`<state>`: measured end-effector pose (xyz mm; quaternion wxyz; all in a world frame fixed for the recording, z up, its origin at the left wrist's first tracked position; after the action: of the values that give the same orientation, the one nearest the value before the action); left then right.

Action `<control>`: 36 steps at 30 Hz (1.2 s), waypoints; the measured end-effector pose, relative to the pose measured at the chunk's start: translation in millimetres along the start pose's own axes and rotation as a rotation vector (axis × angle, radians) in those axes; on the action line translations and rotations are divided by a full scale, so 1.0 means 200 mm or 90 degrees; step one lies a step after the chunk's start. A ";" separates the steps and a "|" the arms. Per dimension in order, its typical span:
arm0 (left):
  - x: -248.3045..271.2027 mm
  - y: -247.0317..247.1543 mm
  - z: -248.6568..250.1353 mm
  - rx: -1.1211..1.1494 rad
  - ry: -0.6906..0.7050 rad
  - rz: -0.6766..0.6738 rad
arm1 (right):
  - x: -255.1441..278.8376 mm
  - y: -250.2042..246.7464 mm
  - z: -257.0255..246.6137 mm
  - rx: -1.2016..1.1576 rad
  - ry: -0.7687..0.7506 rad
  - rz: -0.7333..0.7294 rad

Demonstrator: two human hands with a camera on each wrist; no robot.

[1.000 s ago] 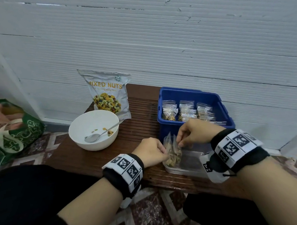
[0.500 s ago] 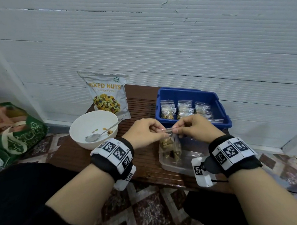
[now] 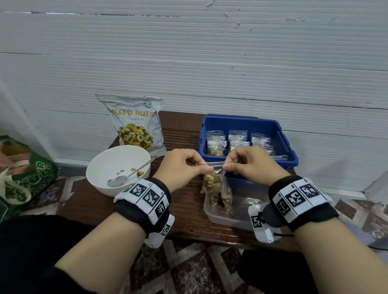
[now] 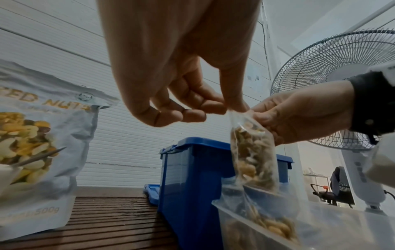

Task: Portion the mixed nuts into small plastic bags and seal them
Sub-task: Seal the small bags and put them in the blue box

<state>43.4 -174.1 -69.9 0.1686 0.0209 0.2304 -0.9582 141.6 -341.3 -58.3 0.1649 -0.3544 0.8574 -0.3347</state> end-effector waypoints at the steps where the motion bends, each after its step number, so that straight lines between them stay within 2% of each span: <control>1: 0.00 0.00 0.00 -0.003 0.003 -0.005 | 0.00 0.00 0.00 0.007 -0.009 0.003; 6: -0.01 0.02 0.00 -0.002 0.015 -0.026 | -0.01 0.03 -0.01 -0.002 -0.029 -0.025; 11: -0.01 0.02 -0.01 -0.016 0.002 -0.039 | -0.02 0.03 -0.01 0.030 -0.017 -0.002; 17: -0.01 0.01 -0.01 -0.054 0.012 -0.038 | -0.02 0.05 -0.02 -0.036 -0.007 -0.034; 21: -0.01 0.02 0.00 -0.097 0.029 -0.056 | -0.03 0.07 -0.04 0.013 -0.029 -0.020; 26: -0.03 0.01 -0.02 -0.090 0.040 -0.037 | -0.04 0.06 -0.06 0.039 -0.039 -0.017; 36: -0.03 0.00 -0.02 -0.079 0.039 -0.029 | -0.03 0.02 -0.07 0.001 -0.021 -0.075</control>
<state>48.0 -170.2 -73.2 0.1409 0.0346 0.2945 -0.9446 136.8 -329.9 -51.0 0.1592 -0.4096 0.8320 -0.3385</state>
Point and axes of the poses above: each hand's wrist, its own x-axis away from the middle knuckle, its own y-axis out of the palm, z = x × y, the point moved 2 cm from there along -x, towards the middle knuckle, and after that the axes turned 4 degrees about x, right-handed, at the moved point
